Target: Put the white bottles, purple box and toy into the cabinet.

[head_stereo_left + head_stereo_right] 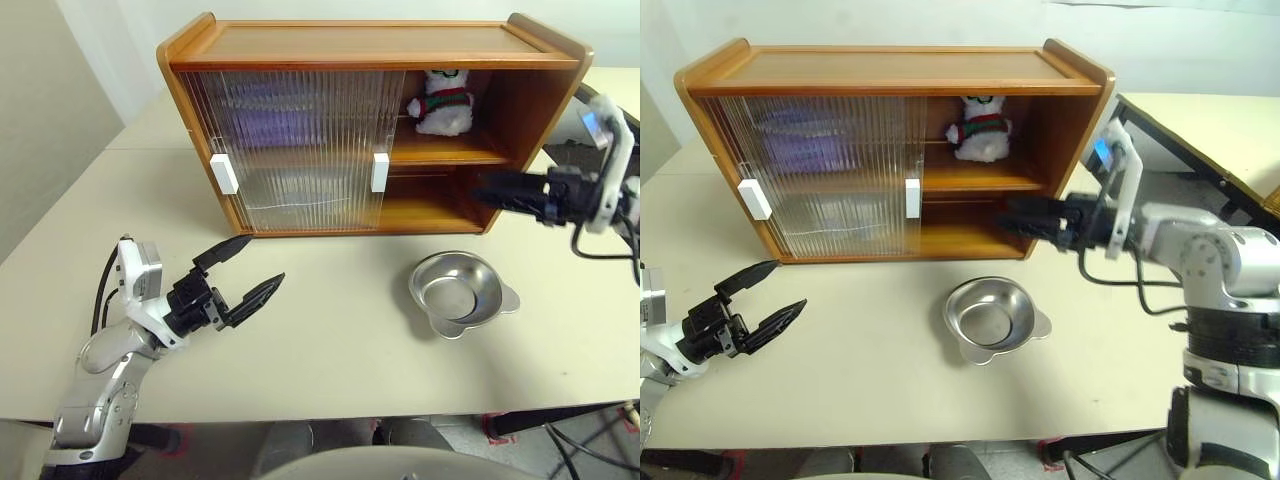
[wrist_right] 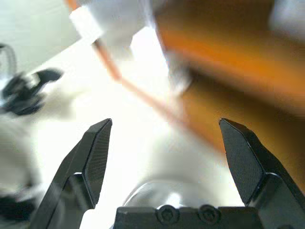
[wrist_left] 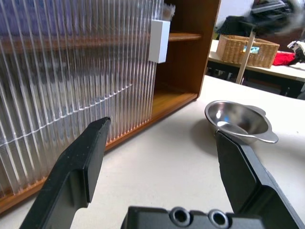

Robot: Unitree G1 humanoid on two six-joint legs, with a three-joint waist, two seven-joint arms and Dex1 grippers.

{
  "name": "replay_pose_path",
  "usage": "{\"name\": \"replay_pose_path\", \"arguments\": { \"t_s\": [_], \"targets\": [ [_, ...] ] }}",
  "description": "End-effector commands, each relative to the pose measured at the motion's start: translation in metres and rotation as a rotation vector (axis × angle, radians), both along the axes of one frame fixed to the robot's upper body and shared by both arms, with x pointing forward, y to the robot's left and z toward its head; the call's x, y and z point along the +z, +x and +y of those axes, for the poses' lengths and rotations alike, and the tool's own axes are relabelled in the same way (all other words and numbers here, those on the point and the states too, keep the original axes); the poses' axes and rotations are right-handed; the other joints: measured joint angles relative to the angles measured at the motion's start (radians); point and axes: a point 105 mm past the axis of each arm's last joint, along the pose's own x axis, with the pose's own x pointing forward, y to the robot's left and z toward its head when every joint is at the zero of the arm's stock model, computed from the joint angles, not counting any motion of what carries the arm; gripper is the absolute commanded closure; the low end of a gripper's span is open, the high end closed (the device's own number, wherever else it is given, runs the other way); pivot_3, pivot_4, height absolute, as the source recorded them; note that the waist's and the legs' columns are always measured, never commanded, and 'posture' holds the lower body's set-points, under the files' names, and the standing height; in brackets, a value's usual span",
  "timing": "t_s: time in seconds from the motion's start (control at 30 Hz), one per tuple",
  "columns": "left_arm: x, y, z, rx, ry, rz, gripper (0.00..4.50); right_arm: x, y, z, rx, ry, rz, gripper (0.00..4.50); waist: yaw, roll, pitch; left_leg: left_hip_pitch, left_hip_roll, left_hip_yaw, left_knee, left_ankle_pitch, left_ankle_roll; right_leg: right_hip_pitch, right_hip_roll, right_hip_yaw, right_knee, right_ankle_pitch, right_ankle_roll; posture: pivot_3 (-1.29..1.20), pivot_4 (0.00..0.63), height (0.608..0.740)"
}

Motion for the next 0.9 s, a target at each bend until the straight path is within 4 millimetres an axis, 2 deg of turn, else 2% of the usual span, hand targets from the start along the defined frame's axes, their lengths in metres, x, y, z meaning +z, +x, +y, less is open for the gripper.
{"name": "replay_pose_path", "arguments": {
  "t_s": [0.03,0.1,0.2,0.33,0.4,0.7,0.9],
  "targets": [
    [0.000,-0.001,-0.007,-0.013,0.007,0.007,0.00,-0.018,-0.014,-0.022,-0.049,0.062,0.154,0.03,0.001,-0.001,0.000,0.000,0.000,0.000,0.000,0.000,0.000,0.000,0.000,0.000,0.000,0.000,0.000,0.00,0.000,0.740],
    [0.002,-0.002,-0.008,-0.014,0.007,0.006,0.00,-0.038,-0.021,-0.041,-0.107,0.031,0.233,0.03,0.001,-0.002,0.001,0.000,0.000,0.001,0.001,-0.001,0.001,0.001,0.000,0.000,0.000,0.000,0.001,0.00,0.000,0.740],
    [0.004,-0.001,-0.008,-0.012,0.009,0.007,0.00,-0.057,-0.030,-0.067,-0.198,0.015,0.330,0.03,0.001,-0.002,0.001,0.000,0.000,0.002,0.002,-0.005,0.009,0.002,0.000,0.000,0.000,0.000,0.001,0.00,0.000,0.740],
    [0.007,-0.001,-0.009,-0.009,0.010,0.009,0.00,-0.077,-0.046,-0.085,-0.259,0.008,0.452,0.03,0.002,-0.002,0.001,0.000,0.000,0.002,0.002,-0.007,0.012,0.002,0.000,0.000,0.000,0.000,0.001,0.01,0.000,0.740],
    [0.006,-0.001,-0.009,-0.009,0.012,0.011,0.00,-0.094,-0.054,-0.092,-0.304,-0.014,0.508,0.03,0.001,-0.002,0.001,0.001,0.000,0.003,0.002,-0.007,0.012,0.003,0.000,0.000,0.000,0.000,0.001,0.00,0.000,0.740],
    [-0.001,-0.003,-0.003,-0.023,0.015,0.020,0.00,-0.124,-0.067,-0.091,-0.367,-0.016,0.613,0.03,-0.001,-0.005,0.003,0.011,0.000,0.005,0.001,-0.009,0.015,0.011,0.000,0.001,0.000,-0.001,0.000,0.00,0.000,0.740],
    [-0.006,-0.004,-0.001,-0.031,0.028,0.022,0.00,-0.125,-0.062,-0.062,-0.305,0.049,0.634,0.03,-0.007,-0.005,0.003,0.014,0.000,0.006,0.000,-0.010,0.016,0.012,0.000,0.001,0.000,-0.001,-0.001,0.00,0.000,0.740]
  ]
}}
